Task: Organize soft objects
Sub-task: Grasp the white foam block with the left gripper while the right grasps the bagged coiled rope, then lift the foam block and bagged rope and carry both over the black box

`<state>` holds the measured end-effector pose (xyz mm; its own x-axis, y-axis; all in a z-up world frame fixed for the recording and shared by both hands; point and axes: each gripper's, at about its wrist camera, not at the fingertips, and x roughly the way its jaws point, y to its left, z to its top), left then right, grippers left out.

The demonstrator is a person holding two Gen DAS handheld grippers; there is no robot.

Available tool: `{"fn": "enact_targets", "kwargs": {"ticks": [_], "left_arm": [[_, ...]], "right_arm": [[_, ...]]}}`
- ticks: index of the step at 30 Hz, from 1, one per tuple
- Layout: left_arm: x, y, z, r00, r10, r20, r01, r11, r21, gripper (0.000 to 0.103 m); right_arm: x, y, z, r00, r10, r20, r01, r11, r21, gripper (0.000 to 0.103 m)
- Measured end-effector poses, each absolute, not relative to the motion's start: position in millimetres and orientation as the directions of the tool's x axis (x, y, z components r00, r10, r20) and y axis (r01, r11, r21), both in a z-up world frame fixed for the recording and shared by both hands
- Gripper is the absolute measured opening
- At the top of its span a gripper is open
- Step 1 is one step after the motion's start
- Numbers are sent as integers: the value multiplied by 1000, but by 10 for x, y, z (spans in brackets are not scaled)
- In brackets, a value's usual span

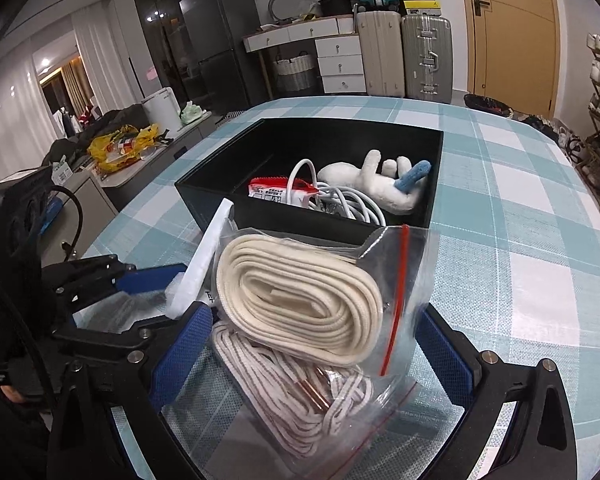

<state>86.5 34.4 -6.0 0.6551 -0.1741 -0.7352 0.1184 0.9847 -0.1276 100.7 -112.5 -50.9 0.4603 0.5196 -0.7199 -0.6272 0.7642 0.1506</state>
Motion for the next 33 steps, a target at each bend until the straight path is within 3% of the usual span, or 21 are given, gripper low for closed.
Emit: {"fn": "enact_targets", "kwargs": {"ticks": [16,21,23,33], "left_arm": [[820,405,-32,665,-182,-724,118,983,-139,29],[794,435,-38,669,-181,-721,112,983,-142,28],[780,461,-31,671,-176,-720,106,984,-142,26],[723,564,-1,694,-158,-702,75,986,-148,20]], "right_arm": [[1073,-1018,-574,466,485,-740,-587,795,152,101],[1072,-1048,-581,483,465,-741,-575,807,132,83],[1073,-1109,-580,483,464,-743,-567,812,139,70],[961,-1328,-473,502,486,-715,-574,806,145,48]]}}
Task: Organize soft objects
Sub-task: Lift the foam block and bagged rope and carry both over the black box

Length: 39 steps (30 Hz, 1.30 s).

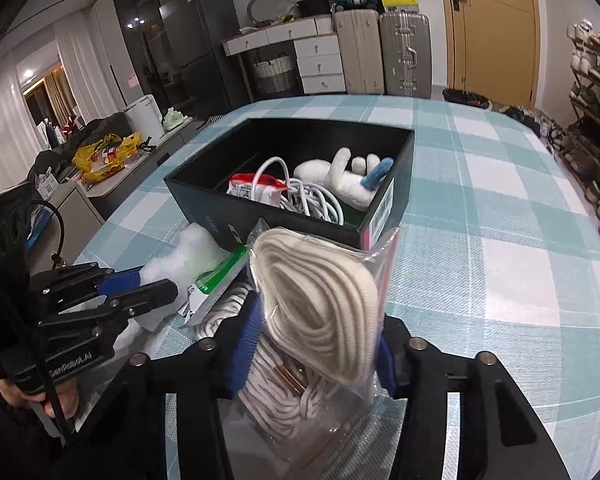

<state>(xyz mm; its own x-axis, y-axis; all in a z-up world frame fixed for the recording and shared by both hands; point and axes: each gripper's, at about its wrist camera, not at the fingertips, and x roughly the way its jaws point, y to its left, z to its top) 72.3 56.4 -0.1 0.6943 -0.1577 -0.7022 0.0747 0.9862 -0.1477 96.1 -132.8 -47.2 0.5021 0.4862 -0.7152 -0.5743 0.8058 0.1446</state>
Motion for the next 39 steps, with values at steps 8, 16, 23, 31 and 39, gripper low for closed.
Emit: {"fn": "enact_targets", "kwargs": {"ticks": [8,16,23,31,39], "left_arm": [[654,621,53,711,-151,-687,63,986,-152,20],[589,660,150,734,-152,-662,61,986,-158,20],[532,698,280,760,-150,-632,60,985,-162,20],[540,732,463,786,-144,-601,56,985,-162,20],[557,711,452,785,-144,-603,59,985,-160,20]], "right_arm": [[839,-1366,-343,531,504,-681,-604,789,112,25],[689,-1389,-184,549,537,-640,-627,771,108,20],[568,-1418,-6,572,558,-602,-638,763,101,19],[479,-1448,169,591,580,-560,-648,755,98,10],[531,-1463,-56,540,576,-614,-649,749,132,11]]}}
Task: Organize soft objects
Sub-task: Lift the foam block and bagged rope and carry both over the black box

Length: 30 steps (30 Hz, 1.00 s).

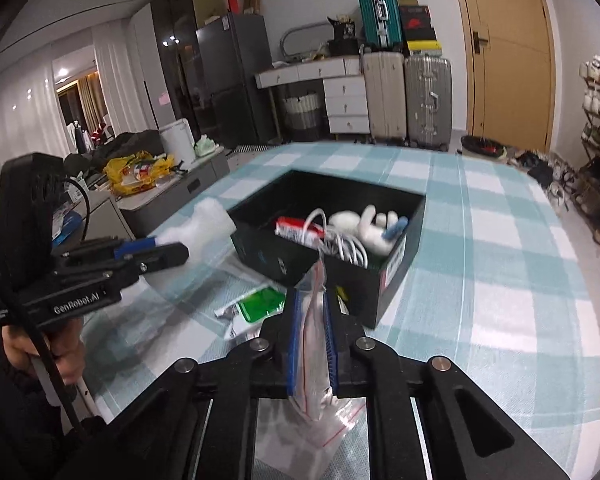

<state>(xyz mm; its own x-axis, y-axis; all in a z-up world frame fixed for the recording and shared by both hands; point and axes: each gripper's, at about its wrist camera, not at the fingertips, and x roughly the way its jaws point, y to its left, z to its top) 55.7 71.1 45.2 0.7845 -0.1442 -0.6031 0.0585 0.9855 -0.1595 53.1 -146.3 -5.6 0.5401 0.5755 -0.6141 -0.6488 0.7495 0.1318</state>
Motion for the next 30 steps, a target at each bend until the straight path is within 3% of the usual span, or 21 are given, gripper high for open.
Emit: {"fn": "enact_targets", "kwargs": {"ticks": [7,13,30], "left_arm": [[552,699,433,783,-145,-605,57,985,-162,21],[552,700,434,784,-146,-604,58,985,-162,21],[604,727,635,818,-141,-557,65,986,-153,21]], "right_arm": [[547,-1491,-172,532,539,-653,-634,765,115,22],[598,-1509,-331,515,528,-675,-630,767,120,20],[498,-1583,87,569,630,-528,-656,735,169,16]]}}
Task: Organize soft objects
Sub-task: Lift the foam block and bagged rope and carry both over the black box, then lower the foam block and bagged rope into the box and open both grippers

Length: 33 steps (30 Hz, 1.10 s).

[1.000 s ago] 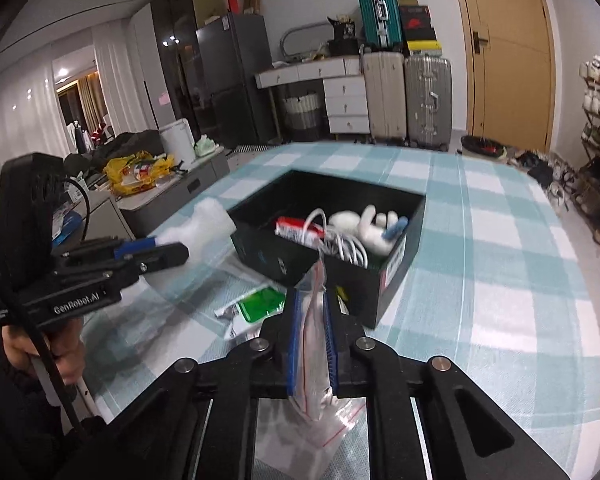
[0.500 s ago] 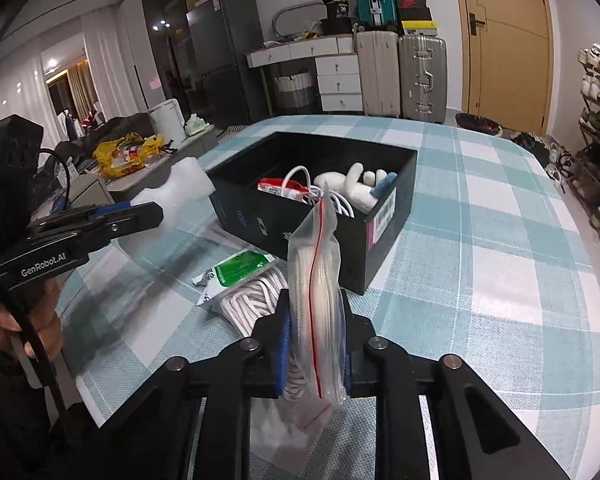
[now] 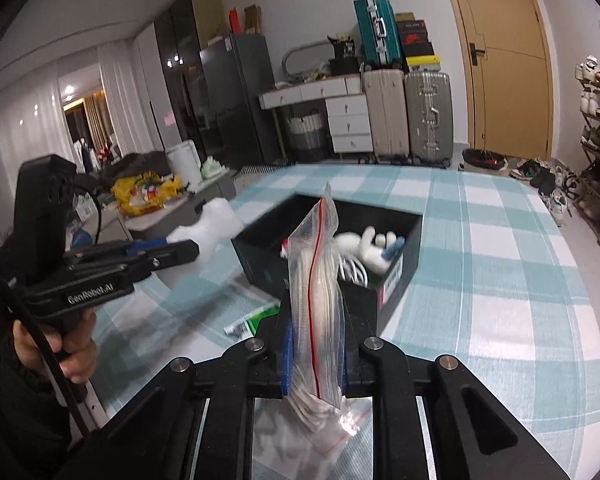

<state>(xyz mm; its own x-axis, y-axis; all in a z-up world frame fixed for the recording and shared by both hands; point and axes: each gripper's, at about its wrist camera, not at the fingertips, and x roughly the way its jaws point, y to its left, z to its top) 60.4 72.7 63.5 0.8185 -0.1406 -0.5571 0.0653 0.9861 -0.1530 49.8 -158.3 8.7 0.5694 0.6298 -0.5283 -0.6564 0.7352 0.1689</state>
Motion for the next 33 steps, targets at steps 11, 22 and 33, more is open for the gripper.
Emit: {"fn": "enact_targets", "kwargs": {"ticks": [11,22,33], "left_arm": [[887,663,754,833,-142,-535,84,988,-132,21],[1235,553,686,822,-138,-552,95,990,-107,21],[1498,575,550,810,-136,-570,76,989,-128,21]], "right_arm": [[722,-1487,254,604,644,-470,-628,747,217,16],[1023,-1341,191,599,633,-490,-612,757,229,16],[1292,-1193,111,585,628,-513,-608,758,236,16]]}}
